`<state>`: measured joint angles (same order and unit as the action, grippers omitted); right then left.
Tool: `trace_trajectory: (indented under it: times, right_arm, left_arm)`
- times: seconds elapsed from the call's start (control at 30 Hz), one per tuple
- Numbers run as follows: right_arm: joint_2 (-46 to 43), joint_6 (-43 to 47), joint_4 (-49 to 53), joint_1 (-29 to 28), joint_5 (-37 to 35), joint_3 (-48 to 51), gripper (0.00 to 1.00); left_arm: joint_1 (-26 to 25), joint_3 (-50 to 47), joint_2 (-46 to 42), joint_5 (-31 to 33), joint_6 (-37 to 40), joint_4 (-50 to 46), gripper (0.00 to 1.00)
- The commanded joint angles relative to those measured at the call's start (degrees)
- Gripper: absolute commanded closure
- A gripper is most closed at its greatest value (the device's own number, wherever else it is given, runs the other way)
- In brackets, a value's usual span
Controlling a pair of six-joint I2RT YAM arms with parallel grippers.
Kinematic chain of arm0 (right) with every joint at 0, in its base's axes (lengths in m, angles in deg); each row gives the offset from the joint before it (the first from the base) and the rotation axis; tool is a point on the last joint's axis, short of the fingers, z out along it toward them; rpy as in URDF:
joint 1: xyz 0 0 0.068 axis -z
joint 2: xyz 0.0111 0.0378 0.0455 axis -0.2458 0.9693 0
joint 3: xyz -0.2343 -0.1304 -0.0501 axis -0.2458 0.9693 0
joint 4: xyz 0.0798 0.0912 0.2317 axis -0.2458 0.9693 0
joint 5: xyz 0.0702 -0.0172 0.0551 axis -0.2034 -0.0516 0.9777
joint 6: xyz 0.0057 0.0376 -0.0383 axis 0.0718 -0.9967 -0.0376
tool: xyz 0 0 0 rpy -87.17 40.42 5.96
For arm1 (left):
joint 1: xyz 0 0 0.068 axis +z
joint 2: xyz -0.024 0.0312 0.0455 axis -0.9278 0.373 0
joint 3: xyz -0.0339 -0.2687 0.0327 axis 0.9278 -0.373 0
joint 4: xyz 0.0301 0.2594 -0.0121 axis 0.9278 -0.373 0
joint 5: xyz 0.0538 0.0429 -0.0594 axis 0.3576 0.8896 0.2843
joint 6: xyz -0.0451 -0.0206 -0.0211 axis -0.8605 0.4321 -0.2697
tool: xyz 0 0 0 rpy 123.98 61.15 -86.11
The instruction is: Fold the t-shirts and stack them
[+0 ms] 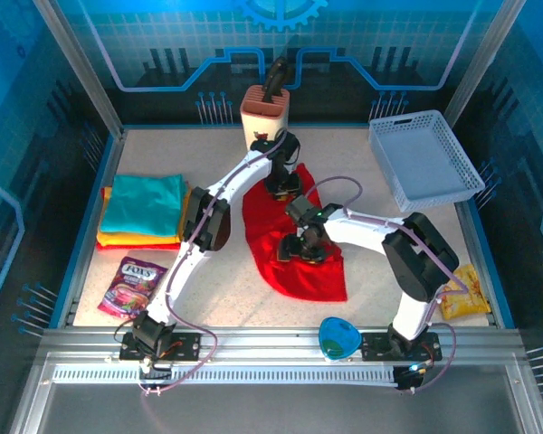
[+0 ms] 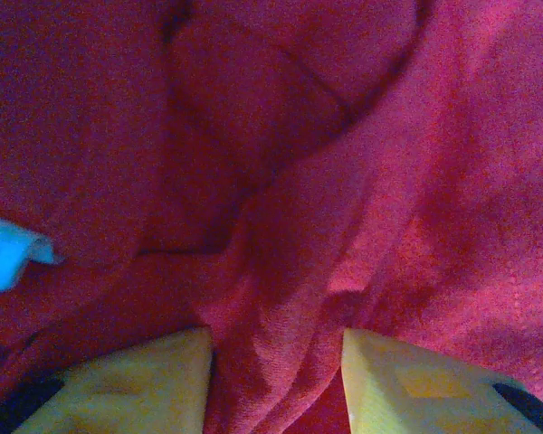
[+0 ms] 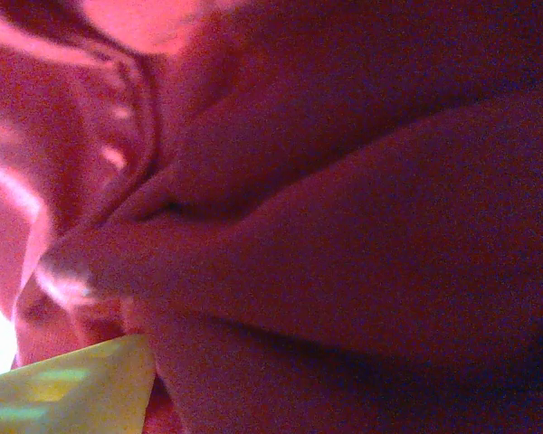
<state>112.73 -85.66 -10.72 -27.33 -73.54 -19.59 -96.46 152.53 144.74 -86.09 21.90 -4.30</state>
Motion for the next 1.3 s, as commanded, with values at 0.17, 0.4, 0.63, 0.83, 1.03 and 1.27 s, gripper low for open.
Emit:
trace_trajectory:
  times: [0.17,0.4,0.63,0.83,1.03,1.27]
  right_arm:
    - [3.1,-11.2,-9.8,-7.1,5.3,-1.8,0.26]
    - [-6.5,-4.0,0.7,-4.5,-4.9,-4.3,0.21]
    - [-6.6,9.9,10.2,2.1,-13.1,-14.1,0.19]
    - [4.5,17.9,11.1,7.8,-7.8,-25.5,0.2]
    - [18.7,22.6,17.3,10.1,-8.0,-38.4,0.22]
    - [31.0,25.1,27.7,13.3,-12.3,-51.8,0.23]
  left_arm:
    - [-0.2,2.4,0.8,-6.4,4.0,-0.2,0.54]
    - [1.0,-3.3,-11.0,-5.9,6.9,-1.5,0.48]
    - [3.5,-15.4,-28.5,-3.5,7.6,-1.1,0.46]
    - [4.1,-43.4,-48.2,2.1,4.3,8.6,0.46]
    - [4.1,-69.0,-64.7,4.1,-1.7,16.8,0.45]
    - [3.8,-86.1,-75.6,5.3,-5.3,17.1,0.45]
